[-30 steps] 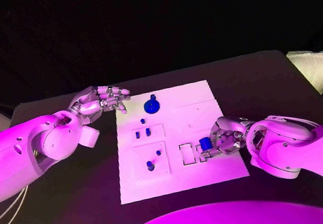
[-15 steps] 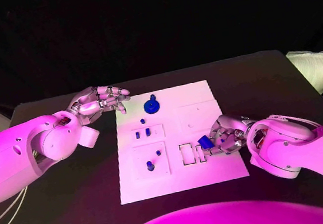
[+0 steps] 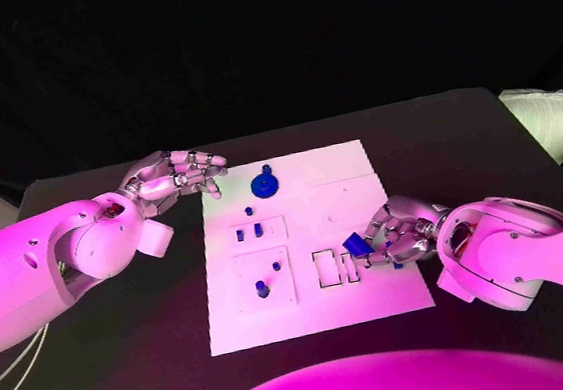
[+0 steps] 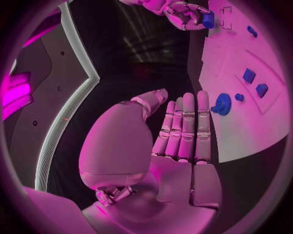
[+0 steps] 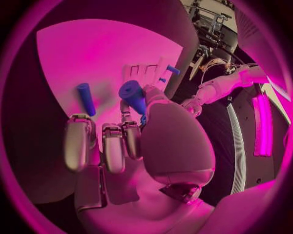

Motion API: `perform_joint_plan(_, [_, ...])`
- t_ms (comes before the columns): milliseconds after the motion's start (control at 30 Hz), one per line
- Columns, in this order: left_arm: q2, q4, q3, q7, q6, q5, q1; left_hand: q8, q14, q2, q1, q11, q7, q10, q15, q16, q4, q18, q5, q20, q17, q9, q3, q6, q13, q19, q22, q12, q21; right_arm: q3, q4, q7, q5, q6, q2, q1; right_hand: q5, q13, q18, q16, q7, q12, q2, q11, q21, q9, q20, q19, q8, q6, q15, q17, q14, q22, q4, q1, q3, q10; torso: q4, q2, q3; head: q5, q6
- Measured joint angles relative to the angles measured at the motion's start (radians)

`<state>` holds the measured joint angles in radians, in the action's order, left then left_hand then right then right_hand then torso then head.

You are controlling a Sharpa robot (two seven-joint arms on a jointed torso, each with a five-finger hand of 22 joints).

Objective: Assemble the parts on the task board

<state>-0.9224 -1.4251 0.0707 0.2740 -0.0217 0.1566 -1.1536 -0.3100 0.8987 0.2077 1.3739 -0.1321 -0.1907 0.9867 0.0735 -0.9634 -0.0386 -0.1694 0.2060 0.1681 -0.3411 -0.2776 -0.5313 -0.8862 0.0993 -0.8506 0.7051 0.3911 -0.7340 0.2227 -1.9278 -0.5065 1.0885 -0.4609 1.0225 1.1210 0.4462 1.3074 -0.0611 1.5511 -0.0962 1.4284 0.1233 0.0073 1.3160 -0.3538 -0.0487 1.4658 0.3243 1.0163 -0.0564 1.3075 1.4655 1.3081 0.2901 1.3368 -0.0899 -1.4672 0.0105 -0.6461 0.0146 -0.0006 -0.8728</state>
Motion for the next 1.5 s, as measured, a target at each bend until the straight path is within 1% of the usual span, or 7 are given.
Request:
perform_joint_plan(267, [0.002,0.000,0.000,-0.002,0.000,0.000,0.000,0.000,0.000,0.000,0.000,0.000,0.000,0.000,0.000,0.000,0.000,0.000,0.000,0.000,0.000,0.000,0.000,0.000,0.000,0.000,-0.001,0.000,0.000,0.000,0.005,-0.005,-0.052,0.011,-0.040,0.011,-0.050,0.000,0.001,0.000,-0.001,0.010,-0.001,-0.013,0.017,0.001,0.008,-0.001,0.000,0.001,-0.011,0.000,0.002,0.000,0.000,-0.071,-0.045,0.002,-0.0014,-0.001,-0.0002,0.001,0.000])
perform_joint_plan(333, [0.002,-0.001,0.000,-0.003,0.000,0.000,0.000,0.000,0.000,0.000,0.000,0.000,0.000,0.000,0.000,0.000,0.000,0.000,0.000,0.000,0.000,0.000,0.000,0.000,-0.001,0.000,-0.001,0.000,0.000,0.001,0.011,-0.006,-0.058,0.018,-0.055,0.011,-0.058,0.000,0.015,0.000,-0.001,0.015,0.000,-0.013,0.022,0.001,0.013,0.000,0.000,0.001,-0.014,0.000,-0.001,0.000,0.001,-0.088,-0.052,0.003,-0.0017,-0.002,0.0000,0.002,0.000])
perform_joint_plan(500, [0.002,-0.001,0.000,-0.004,-0.001,0.000,0.000,0.000,0.000,0.000,0.000,0.000,0.000,0.000,0.000,0.000,0.000,0.000,0.000,0.000,0.000,0.000,0.000,0.000,-0.001,0.000,-0.001,0.000,0.000,0.001,0.024,-0.012,-0.063,0.037,-0.089,0.011,-0.075,0.001,0.015,0.004,-0.009,0.019,-0.003,-0.017,0.034,-0.001,0.013,0.000,0.001,0.009,-0.014,0.000,-0.001,0.000,0.003,-0.139,-0.062,-0.001,-0.0017,-0.002,0.0000,0.002,0.000])
perform_joint_plan(567, [0.002,-0.002,0.000,-0.004,-0.001,0.000,0.000,0.000,0.000,0.000,0.000,0.000,0.000,0.000,0.000,0.000,0.000,0.000,0.000,0.000,0.000,0.000,0.000,0.000,-0.001,0.000,-0.001,0.000,0.000,0.001,0.031,-0.015,-0.063,0.046,-0.103,0.011,-0.081,0.001,0.015,0.004,-0.010,0.023,-0.005,-0.017,0.037,-0.002,0.013,0.000,0.028,0.011,-0.014,0.000,-0.001,0.000,0.003,-0.153,-0.062,-0.001,-0.0016,-0.002,0.0000,0.002,0.000])
perform_joint_plan(700, [0.002,-0.003,0.000,-0.005,-0.001,0.000,0.000,0.000,0.000,0.000,0.000,0.000,0.000,0.000,0.000,0.000,0.000,0.000,0.000,0.000,0.000,0.000,0.000,0.000,-0.001,0.000,-0.001,0.000,0.000,0.000,0.043,-0.024,-0.059,0.067,-0.122,0.010,-0.088,0.001,0.015,0.004,-0.013,0.023,-0.001,-0.017,0.041,-0.004,0.013,0.000,0.055,0.022,-0.014,0.000,-0.001,0.000,0.004,-0.178,-0.062,-0.001,-0.0016,-0.002,0.0001,0.005,0.000])
perform_joint_plan(1033, [-0.002,-0.004,0.000,-0.008,-0.002,0.000,0.000,0.000,0.000,0.000,0.000,0.000,0.000,0.000,0.000,0.000,0.000,0.000,0.000,0.000,0.000,0.000,0.000,0.000,-0.001,0.000,-0.001,0.000,0.000,0.000,0.052,-0.047,-0.038,0.108,-0.127,0.002,-0.089,0.001,0.015,0.008,-0.003,0.023,0.003,-0.017,0.041,-0.014,0.013,0.000,0.058,0.039,-0.014,0.000,-0.001,0.000,0.004,-0.190,-0.062,-0.001,-0.0012,-0.002,0.0012,0.011,0.000])
perform_joint_plan(1500, [-0.002,-0.005,0.000,-0.011,-0.003,0.000,0.000,0.005,0.000,-0.005,0.005,0.000,0.000,0.000,0.000,0.000,0.000,0.000,0.000,0.000,0.000,0.000,0.000,0.000,-0.002,0.000,-0.001,0.000,0.000,-0.001,0.062,-0.052,0.003,0.102,-0.136,0.001,-0.092,0.000,0.015,0.008,0.013,0.023,0.007,-0.016,0.048,-0.010,0.013,0.000,0.058,0.055,-0.014,0.000,-0.001,-0.001,0.004,-0.202,-0.062,-0.001,-0.0004,-0.002,0.0016,0.008,0.000])
